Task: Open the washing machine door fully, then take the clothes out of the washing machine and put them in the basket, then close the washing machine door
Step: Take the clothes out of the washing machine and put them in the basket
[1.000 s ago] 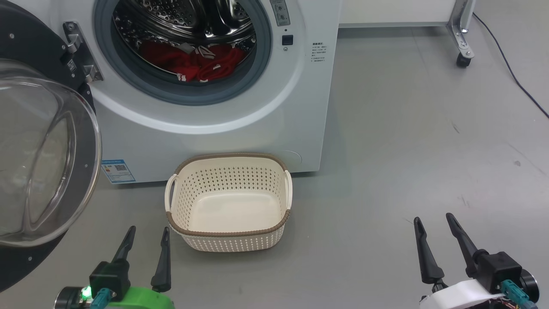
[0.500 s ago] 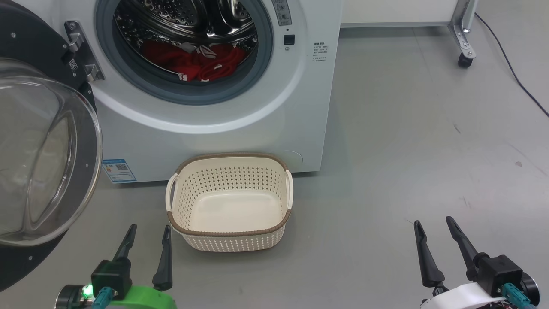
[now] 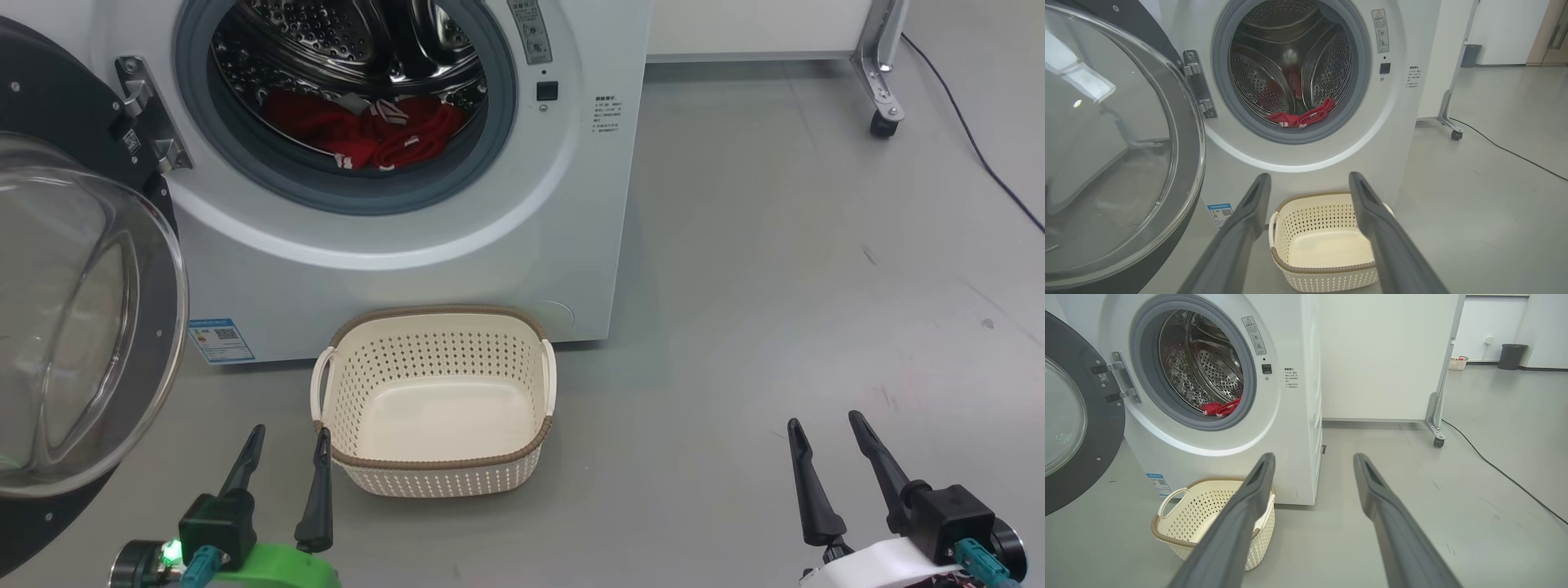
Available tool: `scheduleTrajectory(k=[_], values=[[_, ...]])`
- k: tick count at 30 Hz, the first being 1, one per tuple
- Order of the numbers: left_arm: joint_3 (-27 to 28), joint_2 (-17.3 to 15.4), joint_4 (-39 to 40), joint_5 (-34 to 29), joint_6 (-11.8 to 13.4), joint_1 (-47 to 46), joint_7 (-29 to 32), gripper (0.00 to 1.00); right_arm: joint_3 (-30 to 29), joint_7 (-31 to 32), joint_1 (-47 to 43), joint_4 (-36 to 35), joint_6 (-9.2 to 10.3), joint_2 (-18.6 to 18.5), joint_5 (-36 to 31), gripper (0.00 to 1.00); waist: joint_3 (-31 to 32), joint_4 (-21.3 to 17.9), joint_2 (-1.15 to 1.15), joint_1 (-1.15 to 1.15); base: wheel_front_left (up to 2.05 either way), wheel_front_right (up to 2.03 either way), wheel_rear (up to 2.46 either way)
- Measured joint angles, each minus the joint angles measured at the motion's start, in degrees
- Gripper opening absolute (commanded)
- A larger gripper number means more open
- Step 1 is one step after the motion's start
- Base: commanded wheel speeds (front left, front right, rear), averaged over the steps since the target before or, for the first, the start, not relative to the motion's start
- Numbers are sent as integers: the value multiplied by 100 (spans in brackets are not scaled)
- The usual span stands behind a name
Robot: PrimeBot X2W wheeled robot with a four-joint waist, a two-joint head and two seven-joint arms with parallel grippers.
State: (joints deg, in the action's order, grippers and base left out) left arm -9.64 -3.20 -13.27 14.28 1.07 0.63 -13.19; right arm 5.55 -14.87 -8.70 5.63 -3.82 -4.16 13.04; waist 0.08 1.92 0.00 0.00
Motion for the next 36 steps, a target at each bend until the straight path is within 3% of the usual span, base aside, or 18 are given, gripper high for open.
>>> scheduleTrajectory(k=[21,36], values=[[-112,8,-1,0,-3,0,1,100,0,0,-2,1,-8,4,0,100,35,11,0,0,112,-112,0],[-109,4,-1,-1,21,0,10,100,3,0,-3,1,-13,13,0,100,19,6,0,0,54,-54,0]])
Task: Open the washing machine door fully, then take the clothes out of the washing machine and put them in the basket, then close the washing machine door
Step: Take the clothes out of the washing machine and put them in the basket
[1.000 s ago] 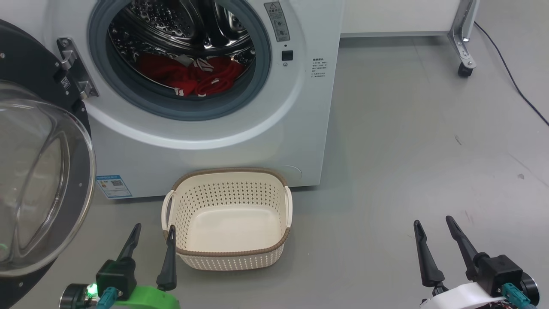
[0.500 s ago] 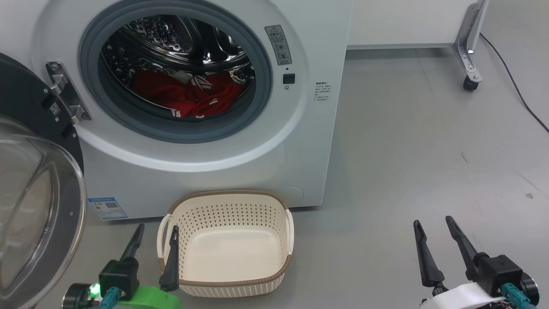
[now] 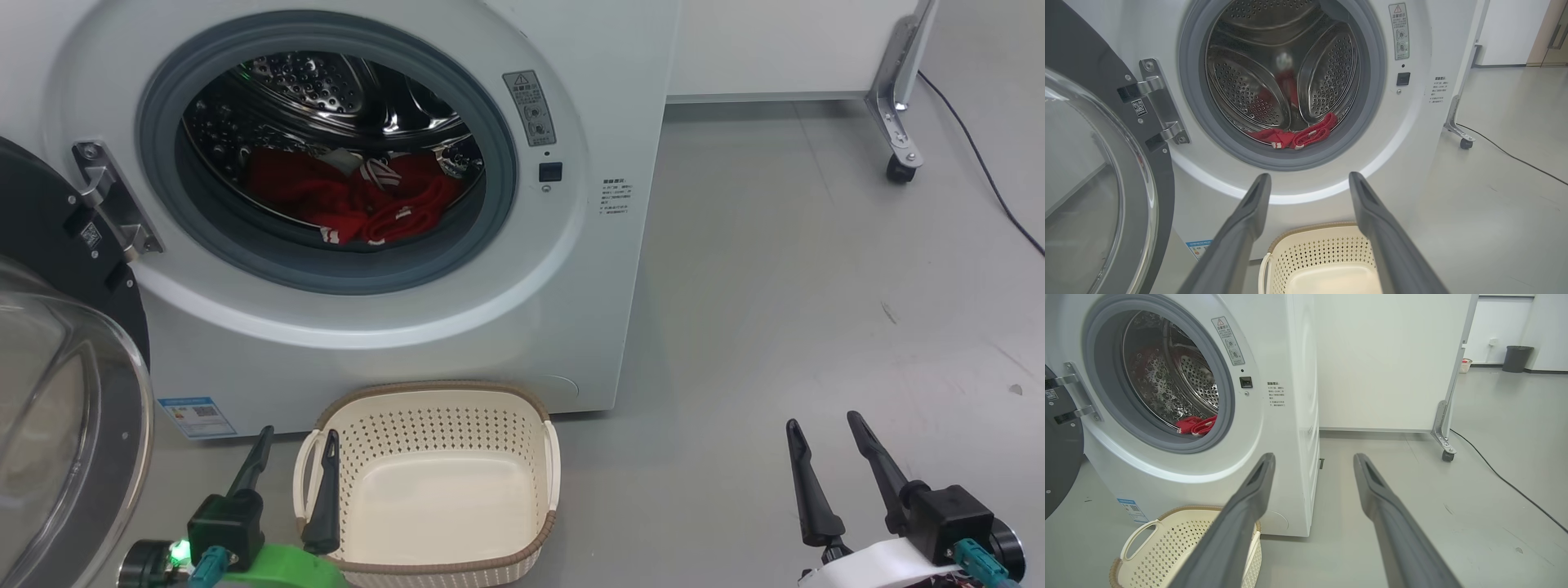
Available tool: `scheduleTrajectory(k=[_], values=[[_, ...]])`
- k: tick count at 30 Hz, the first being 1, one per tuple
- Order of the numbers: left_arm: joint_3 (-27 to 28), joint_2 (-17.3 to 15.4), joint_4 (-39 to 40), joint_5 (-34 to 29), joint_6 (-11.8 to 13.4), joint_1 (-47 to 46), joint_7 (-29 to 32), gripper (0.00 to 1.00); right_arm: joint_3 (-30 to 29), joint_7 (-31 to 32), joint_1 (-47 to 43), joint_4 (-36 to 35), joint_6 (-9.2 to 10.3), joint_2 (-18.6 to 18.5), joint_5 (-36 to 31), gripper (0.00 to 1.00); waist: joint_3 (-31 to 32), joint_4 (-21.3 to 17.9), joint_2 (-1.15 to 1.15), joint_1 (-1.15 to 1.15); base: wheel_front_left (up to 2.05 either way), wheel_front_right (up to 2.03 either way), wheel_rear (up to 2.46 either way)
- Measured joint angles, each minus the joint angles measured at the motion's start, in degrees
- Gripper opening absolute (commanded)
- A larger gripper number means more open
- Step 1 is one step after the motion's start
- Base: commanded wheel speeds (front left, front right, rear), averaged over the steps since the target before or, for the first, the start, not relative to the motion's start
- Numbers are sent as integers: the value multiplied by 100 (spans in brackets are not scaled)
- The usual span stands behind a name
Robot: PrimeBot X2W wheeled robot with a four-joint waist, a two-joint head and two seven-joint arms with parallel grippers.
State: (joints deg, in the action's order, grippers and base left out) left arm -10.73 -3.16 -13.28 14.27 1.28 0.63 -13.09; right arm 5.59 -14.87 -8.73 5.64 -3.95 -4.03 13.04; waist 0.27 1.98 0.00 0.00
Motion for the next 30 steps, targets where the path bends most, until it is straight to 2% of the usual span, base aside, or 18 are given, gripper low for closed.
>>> scheduleTrajectory(k=[22,30], values=[[-129,4,-130,4,-5,-49,121,100,80,0,4,-38,-37,1,-1,100,-171,-67,0,0,4,-4,0],[-269,29,-348,30,-8,-518,326,100,124,0,68,-163,-52,-14,-12,100,-450,-223,0,0,0,0,0]])
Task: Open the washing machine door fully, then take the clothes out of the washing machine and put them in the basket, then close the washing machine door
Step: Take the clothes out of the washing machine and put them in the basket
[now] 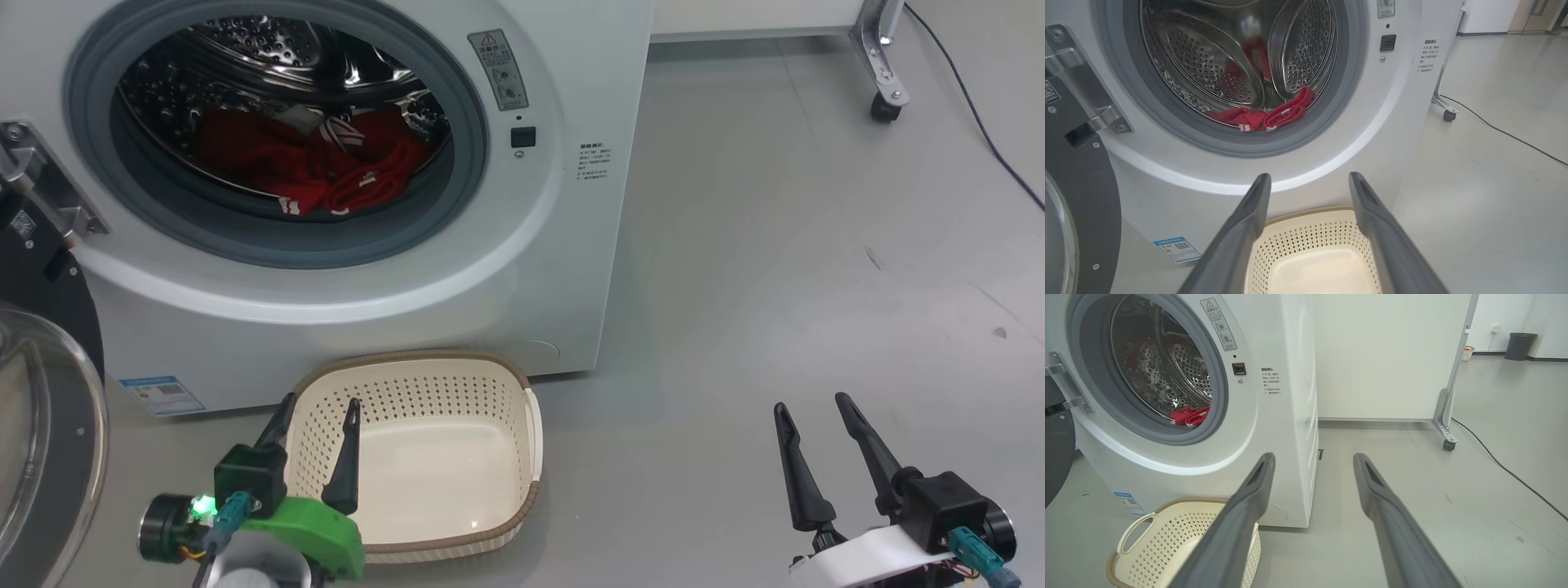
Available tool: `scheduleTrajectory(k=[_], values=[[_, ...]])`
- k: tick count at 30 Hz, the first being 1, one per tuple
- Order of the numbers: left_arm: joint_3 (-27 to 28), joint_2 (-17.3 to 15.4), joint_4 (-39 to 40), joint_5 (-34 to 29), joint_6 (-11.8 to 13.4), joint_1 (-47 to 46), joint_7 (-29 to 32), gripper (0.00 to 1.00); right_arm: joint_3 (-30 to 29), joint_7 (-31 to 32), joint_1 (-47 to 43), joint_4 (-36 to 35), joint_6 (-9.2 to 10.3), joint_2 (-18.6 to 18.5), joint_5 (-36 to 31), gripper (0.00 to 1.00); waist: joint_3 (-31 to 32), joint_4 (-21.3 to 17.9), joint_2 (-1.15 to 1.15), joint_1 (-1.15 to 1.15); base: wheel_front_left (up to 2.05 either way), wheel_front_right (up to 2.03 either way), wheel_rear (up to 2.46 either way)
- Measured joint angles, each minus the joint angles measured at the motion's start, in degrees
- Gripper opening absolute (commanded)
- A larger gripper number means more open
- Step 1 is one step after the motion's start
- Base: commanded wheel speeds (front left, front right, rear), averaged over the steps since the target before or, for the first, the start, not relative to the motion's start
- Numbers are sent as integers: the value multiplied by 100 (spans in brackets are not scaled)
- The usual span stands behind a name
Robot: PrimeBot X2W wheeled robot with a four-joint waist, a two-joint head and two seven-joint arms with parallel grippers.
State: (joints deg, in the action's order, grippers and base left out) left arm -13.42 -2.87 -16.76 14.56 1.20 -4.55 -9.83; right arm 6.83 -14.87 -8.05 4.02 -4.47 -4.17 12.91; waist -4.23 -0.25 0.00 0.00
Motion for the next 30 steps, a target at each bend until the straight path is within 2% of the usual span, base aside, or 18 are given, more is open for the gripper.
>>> scheduleTrajectory(k=[8,16,30], values=[[52,14,-324,158,-2,-741,275,100,90,1,233,-120,-54,-7,-3,100,-467,-206,0,0,0,0,0],[241,-16,-677,279,-129,-1729,709,100,215,0,528,-177,-101,13,25,100,-1038,-495,0,0,0,0,0],[734,-647,-1135,533,-304,-3646,1644,100,367,0,1141,-183,-154,75,232,100,-2077,-1107,0,0,0,0,0]])
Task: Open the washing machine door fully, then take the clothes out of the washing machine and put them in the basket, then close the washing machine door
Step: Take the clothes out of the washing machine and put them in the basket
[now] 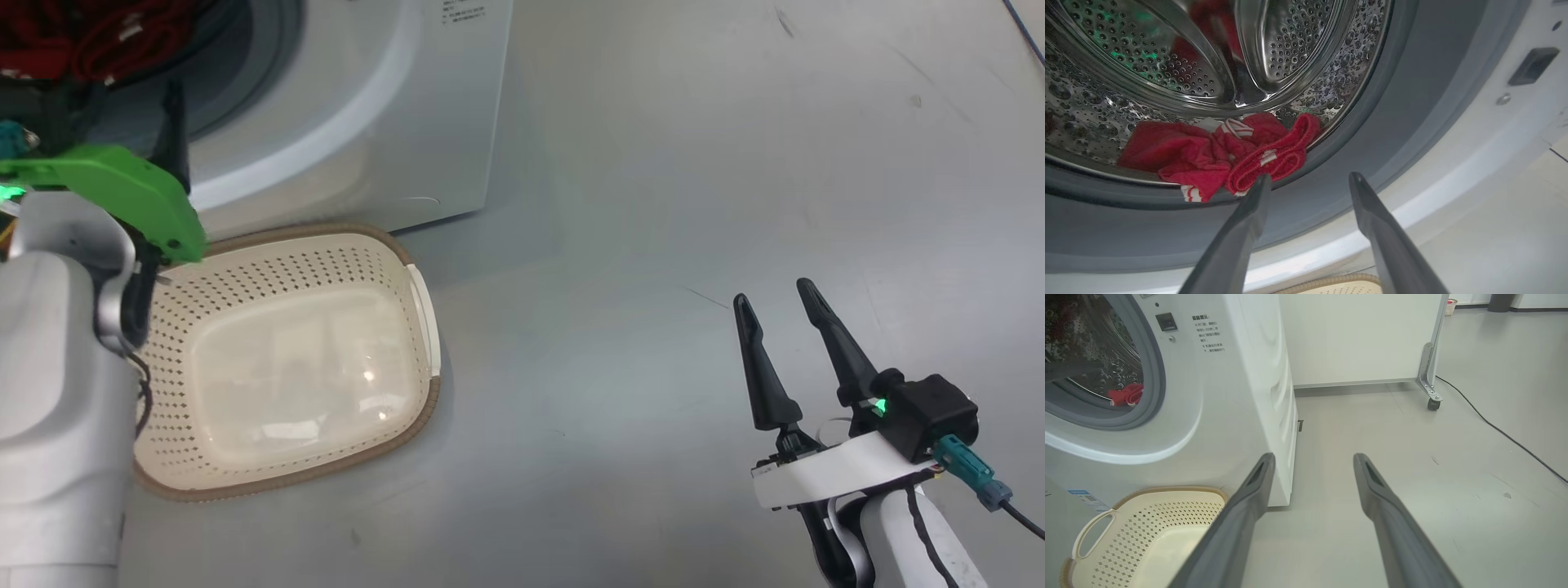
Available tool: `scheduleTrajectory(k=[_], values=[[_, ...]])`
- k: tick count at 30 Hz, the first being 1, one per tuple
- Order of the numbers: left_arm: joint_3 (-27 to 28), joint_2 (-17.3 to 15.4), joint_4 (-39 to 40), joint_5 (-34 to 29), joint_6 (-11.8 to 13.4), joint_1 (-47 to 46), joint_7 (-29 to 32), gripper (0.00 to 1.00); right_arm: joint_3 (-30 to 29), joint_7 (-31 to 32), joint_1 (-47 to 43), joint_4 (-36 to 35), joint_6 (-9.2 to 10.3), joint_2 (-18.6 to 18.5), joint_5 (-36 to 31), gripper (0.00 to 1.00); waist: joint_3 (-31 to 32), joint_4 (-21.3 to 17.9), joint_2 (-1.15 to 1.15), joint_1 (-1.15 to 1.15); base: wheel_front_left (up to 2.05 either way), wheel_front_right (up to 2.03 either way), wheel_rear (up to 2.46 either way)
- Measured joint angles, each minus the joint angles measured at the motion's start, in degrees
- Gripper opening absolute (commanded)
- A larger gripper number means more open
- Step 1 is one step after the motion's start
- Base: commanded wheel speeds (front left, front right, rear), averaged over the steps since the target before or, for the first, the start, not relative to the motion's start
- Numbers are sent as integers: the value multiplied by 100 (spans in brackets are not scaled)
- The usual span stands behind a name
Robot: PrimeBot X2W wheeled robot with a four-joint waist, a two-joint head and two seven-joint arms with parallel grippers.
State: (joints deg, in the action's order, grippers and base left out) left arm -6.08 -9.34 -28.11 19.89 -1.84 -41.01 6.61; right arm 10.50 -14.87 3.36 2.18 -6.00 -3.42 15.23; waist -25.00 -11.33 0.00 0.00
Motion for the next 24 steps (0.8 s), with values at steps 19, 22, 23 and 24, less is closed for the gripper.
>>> scheduleTrajectory(k=[19,22,23,24], values=[[271,-962,-636,-29,14,-1729,1427,100,244,0,630,91,-49,91,398,100,-1108,-893,0,0,0,0,0],[264,-1056,-662,-109,41,-1962,1510,100,264,0,728,101,-51,98,420,100,-1250,-974,0,0,0,0,0],[261,-1092,-675,-134,47,-2028,1560,100,280,0,766,111,-51,100,447,100,-1295,-998,0,0,0,0,0],[253,-1132,-691,-163,54,-2079,1580,100,294,0,803,123,-60,100,459,100,-1335,-1022,0,1,0,0,0]])
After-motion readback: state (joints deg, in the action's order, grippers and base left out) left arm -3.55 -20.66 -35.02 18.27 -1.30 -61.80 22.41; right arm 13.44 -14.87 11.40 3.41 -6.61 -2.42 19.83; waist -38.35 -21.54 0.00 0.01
